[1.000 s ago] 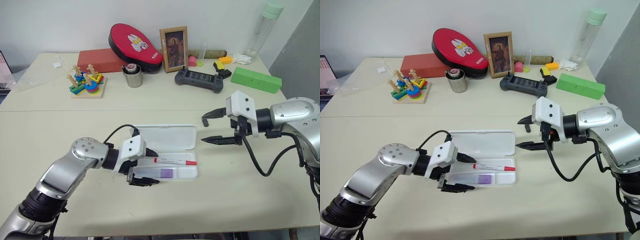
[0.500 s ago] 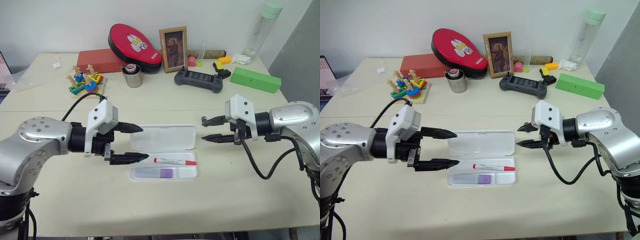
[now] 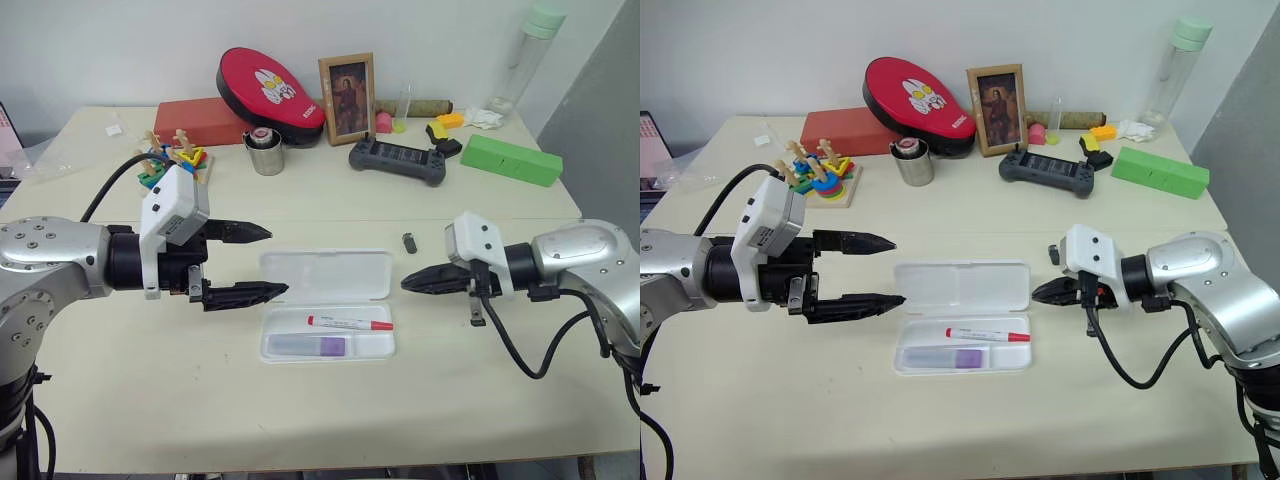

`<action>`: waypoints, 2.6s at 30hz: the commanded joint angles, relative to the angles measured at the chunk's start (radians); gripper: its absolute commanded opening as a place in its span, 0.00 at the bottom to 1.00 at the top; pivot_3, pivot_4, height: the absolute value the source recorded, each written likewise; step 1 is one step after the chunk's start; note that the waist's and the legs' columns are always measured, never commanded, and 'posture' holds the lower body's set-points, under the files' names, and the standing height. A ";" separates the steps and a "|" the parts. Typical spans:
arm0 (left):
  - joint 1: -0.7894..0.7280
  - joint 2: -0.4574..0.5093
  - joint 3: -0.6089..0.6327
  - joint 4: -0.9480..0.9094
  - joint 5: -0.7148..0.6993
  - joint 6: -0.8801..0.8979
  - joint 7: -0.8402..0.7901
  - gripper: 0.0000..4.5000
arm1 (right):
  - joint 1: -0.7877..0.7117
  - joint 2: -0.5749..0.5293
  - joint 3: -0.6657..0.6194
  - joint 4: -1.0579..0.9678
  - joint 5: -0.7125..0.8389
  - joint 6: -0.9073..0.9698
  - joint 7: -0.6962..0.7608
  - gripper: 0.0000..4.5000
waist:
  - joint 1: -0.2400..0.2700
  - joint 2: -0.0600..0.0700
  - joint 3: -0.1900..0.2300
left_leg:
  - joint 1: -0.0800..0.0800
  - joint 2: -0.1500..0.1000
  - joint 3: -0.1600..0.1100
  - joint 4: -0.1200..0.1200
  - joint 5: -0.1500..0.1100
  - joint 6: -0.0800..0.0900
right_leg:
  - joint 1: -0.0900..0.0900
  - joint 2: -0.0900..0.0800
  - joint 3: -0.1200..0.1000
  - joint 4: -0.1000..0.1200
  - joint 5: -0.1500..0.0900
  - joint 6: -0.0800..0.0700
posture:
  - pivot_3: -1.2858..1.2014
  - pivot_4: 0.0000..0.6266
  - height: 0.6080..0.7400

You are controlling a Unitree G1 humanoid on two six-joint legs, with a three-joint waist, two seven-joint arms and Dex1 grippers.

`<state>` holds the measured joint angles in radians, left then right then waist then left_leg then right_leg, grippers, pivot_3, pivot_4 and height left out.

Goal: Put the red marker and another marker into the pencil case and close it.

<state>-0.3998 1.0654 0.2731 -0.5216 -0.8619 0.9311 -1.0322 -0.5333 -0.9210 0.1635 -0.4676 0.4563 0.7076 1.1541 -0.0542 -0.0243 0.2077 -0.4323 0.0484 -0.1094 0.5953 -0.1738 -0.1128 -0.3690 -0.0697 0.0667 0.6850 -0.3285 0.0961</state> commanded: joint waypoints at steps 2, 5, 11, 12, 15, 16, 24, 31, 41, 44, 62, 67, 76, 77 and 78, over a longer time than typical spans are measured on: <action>-0.001 0.010 0.018 -0.012 0.002 -0.025 0.016 1.00 | 0.034 0.028 0.055 0.001 -0.028 -0.028 -0.008 0.01 | 0.000 0.000 0.000 | 0.000 0.000 0.000 0.000 0.000 0.000 | 0.000 0.000 0.000 0.000 0.000 0.000 | 0.52 0.24 1.00; -0.005 0.009 0.011 -0.006 0.007 -0.032 0.021 1.00 | 0.035 0.052 0.092 0.042 -0.056 -0.042 -0.014 0.01 | -0.002 0.000 0.000 | 0.000 0.000 0.000 0.001 0.000 0.000 | 0.000 0.000 0.000 0.001 0.000 0.000 | 0.52 0.24 1.00; -0.011 0.008 0.000 0.004 0.016 -0.046 0.026 1.00 | 0.031 0.067 0.143 0.087 -0.102 -0.066 0.009 0.01 | -0.001 0.000 0.000 | 0.000 0.000 0.000 0.002 0.000 0.000 | 0.000 0.000 0.000 0.003 0.000 0.000 | 0.52 0.24 1.00; -0.011 0.008 -0.001 0.006 0.016 -0.047 0.026 1.00 | 0.029 0.068 0.147 0.090 -0.106 -0.066 0.012 0.01 | -0.001 0.000 0.000 | 0.000 0.000 0.000 0.003 0.000 0.000 | 0.000 0.000 0.000 0.003 0.000 0.000 | 0.52 0.24 1.00; -0.010 0.008 -0.002 0.006 0.018 -0.049 0.029 1.00 | 0.030 0.068 0.155 0.094 -0.113 -0.063 0.019 0.01 | -0.001 0.000 0.000 | 0.000 0.000 0.000 0.003 0.000 0.000 | 0.000 0.000 0.000 0.003 0.000 0.000 | 0.52 0.24 1.00; -0.007 0.009 -0.002 0.006 0.022 -0.051 0.030 1.00 | 0.033 0.065 0.158 0.094 -0.114 -0.063 0.024 0.01 | -0.001 0.000 0.000 | 0.000 0.000 0.000 0.003 0.000 0.000 | 0.000 0.000 0.000 0.003 0.000 0.000 | 0.52 0.24 1.00; -0.007 0.006 -0.003 0.007 0.024 -0.055 0.044 1.00 | 0.053 0.066 0.190 0.129 -0.157 -0.096 0.047 0.01 | -0.001 0.000 0.000 | 0.000 0.000 0.000 0.003 0.000 0.000 | 0.000 0.000 0.000 0.003 0.000 0.000 | 0.52 0.24 1.00; -0.011 0.008 -0.003 0.006 0.022 -0.058 0.050 1.00 | 0.055 0.077 0.219 0.191 -0.205 -0.153 0.060 0.01 | -0.001 0.000 0.000 | 0.000 0.000 0.000 0.003 0.000 0.000 | 0.000 0.000 0.000 0.004 0.000 0.000 | 0.52 0.24 1.00; -0.006 0.004 -0.002 -0.002 0.013 -0.054 0.065 1.00 | 0.016 0.139 0.223 0.226 -0.226 -0.170 0.057 0.01 | -0.002 0.000 0.000 | 0.000 0.000 0.000 0.003 0.000 0.000 | 0.000 0.000 0.000 0.004 0.000 0.000 | 0.52 0.24 1.00; -0.007 0.003 -0.005 -0.001 0.015 -0.056 0.069 1.00 | 0.015 0.142 0.218 0.213 -0.225 -0.167 0.063 0.01 | -0.002 0.000 0.000 | 0.000 0.000 0.000 0.003 0.000 0.000 | 0.000 0.000 0.000 0.004 0.000 0.000 | 0.52 0.24 1.00; -0.010 -0.018 -0.031 0.005 0.031 -0.076 0.083 1.00 | -0.001 0.157 0.202 0.157 -0.224 -0.150 0.065 0.01 | -0.002 0.000 0.000 | 0.000 0.000 0.000 0.004 0.000 0.000 | 0.000 0.000 0.000 0.005 0.000 0.000 | 0.52 0.24 1.00; -0.010 -0.020 -0.031 0.004 0.031 -0.076 0.088 1.00 | -0.004 0.173 0.215 0.179 -0.242 -0.158 0.061 0.01 | -0.001 0.000 0.000 | 0.000 0.000 0.000 0.004 0.000 0.000 | 0.000 0.000 0.000 0.005 0.000 0.000 | 0.52 0.24 1.00; 0.001 -0.021 -0.022 -0.005 0.025 -0.074 0.099 1.00 | 0.000 0.153 0.197 0.171 -0.240 -0.163 0.080 0.01 | -0.001 0.000 0.000 | 0.000 0.000 0.000 0.004 0.000 0.000 | 0.000 0.000 0.000 0.005 0.000 0.000 | 0.52 0.24 1.00; 0.003 -0.021 -0.021 -0.005 0.025 -0.074 0.100 1.00 | 0.002 0.145 0.190 0.163 -0.233 -0.160 0.086 0.01 | -0.001 0.000 0.000 | 0.000 0.000 0.000 0.004 0.000 0.000 | 0.000 0.000 0.000 0.005 0.000 0.000 | 0.52 0.24 1.00; 0.004 -0.020 -0.021 -0.006 0.025 -0.074 0.101 1.00 | 0.004 0.140 0.186 0.156 -0.228 -0.158 0.089 0.01 | -0.001 0.000 0.000 | 0.000 0.000 0.000 0.004 0.000 0.000 | 0.000 0.000 0.000 0.005 0.000 0.000 | 0.52 0.24 1.00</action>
<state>-0.3966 1.0443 0.2327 -0.5053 -0.8360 0.8708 -0.9341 -0.5230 -0.7644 0.3840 -0.2694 0.2133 0.5545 1.2277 -0.0554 -0.0244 0.2077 -0.4322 0.0483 -0.1096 0.5991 -0.1737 -0.1129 -0.3694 -0.0696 0.0670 0.6897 -0.3286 0.0962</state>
